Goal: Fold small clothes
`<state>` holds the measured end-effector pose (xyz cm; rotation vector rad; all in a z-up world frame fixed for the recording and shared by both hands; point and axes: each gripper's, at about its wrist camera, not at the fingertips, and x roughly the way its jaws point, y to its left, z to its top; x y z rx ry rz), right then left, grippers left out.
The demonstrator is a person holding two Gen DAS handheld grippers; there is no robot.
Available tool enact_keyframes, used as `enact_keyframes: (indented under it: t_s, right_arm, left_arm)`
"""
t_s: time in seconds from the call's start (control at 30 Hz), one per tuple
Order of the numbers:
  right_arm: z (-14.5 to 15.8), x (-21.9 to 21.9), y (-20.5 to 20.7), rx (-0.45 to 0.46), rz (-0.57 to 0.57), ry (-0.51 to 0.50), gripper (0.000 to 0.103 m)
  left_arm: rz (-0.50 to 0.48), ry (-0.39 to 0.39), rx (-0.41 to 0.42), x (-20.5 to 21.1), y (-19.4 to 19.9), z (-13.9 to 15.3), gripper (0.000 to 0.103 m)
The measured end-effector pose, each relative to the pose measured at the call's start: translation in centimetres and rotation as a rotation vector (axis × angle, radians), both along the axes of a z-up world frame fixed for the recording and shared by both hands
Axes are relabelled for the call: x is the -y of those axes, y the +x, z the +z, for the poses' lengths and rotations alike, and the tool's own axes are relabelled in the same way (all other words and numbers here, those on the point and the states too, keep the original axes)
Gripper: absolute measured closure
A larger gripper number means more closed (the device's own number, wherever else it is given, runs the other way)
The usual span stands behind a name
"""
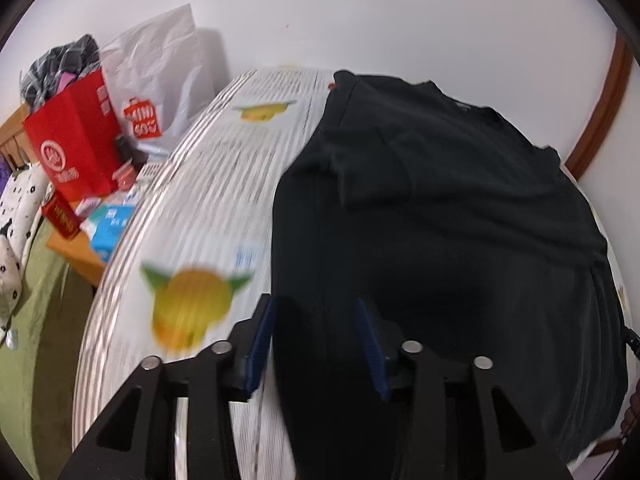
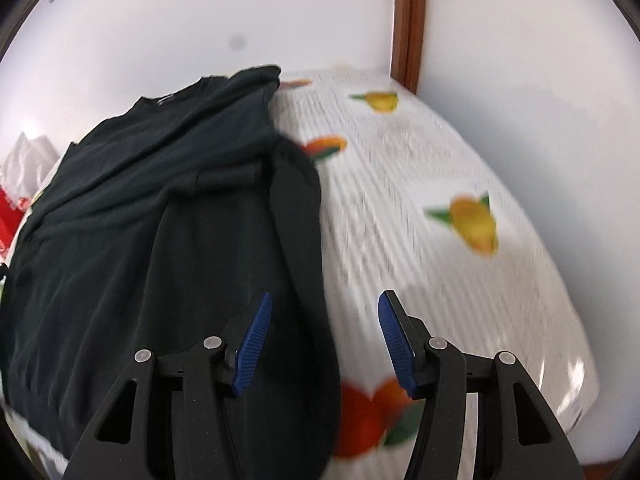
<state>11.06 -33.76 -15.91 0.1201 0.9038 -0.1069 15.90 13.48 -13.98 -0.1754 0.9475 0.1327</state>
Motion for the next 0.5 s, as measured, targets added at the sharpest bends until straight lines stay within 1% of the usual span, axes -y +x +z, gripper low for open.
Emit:
enact_keyframes:
  t_s: [0.07, 0.17, 0.23, 0.4, 0.5]
  right_arm:
    - [-0.5, 0.0, -1.2, 0.000, 0.018, 0.034, 0.047]
    - [-1.3, -0.1, -2.7, 0.008, 0.034, 0.074, 0.046]
    - [-1.8, -0.5, -2.9, -0.002, 0.049, 0.086, 0.045]
    - [-2.3, -2.6, -3.3, 0.005, 0.082, -0.007, 0.045]
    - [-2.4, -3.5, -3.0, 0.009, 0.078, -0.006, 0.045]
  left_arm:
    - [-0.008, -0.018, -0.009, 0.1, -1.8, -0.6, 0.049]
    - [-0.032, -0.041, -0.020, 0.4, -3.6, -1.3, 0.049]
    - [-0.043, -0.051, -0.021, 0.6, -4.8, -1.7, 0.049]
    - [-0.067, -0.029, 0.008, 1.6, -6.4, -2.0, 0.050]
    - [-0.093, -0.001, 0.012, 2.4, -6.7, -2.0, 0.050]
